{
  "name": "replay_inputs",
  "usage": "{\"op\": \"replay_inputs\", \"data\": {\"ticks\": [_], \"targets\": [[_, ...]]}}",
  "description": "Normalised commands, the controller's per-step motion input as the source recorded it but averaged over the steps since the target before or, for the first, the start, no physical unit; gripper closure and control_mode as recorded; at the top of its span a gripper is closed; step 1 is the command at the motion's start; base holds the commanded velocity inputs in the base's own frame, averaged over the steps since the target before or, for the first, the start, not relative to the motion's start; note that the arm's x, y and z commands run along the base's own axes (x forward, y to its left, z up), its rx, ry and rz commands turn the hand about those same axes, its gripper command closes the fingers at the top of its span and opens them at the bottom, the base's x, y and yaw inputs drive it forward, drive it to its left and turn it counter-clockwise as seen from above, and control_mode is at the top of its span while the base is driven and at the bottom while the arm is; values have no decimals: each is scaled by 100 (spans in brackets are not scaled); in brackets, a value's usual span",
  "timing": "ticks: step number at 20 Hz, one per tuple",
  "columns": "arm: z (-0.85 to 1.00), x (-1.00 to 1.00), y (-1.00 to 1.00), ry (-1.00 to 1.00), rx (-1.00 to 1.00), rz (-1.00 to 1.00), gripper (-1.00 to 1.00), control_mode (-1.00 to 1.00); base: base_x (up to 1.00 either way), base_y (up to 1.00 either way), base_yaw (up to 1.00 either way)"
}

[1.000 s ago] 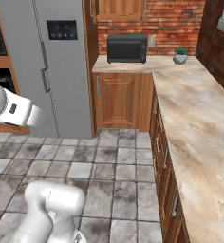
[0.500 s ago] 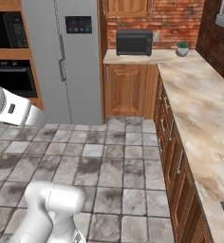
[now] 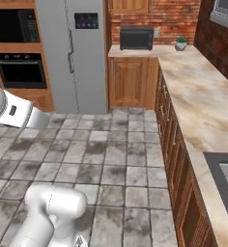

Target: Organize the utensils by type. Pick up the wooden spoons from the counter and place them in the open cabinet. Then pick up the metallic utensils from the counter and place them in the open drawer.

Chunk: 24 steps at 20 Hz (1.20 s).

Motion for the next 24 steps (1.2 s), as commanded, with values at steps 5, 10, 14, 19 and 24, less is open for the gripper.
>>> {"op": "replay_inputs", "data": {"ticks": [5, 10, 14, 19, 24], "targets": [[0, 0, 0, 0, 0, 0, -100, 100, -100, 0, 2], [0, 0, 0, 0, 0, 0, -100, 100, -100, 0, 12], [0, 0, 0, 0, 0, 0, -100, 100, -100, 2, 14], [0, 0, 0, 0, 0, 0, -100, 100, -100, 27, 16], [0, 0, 0, 0, 0, 0, -100, 100, -100, 43, 15]]}}
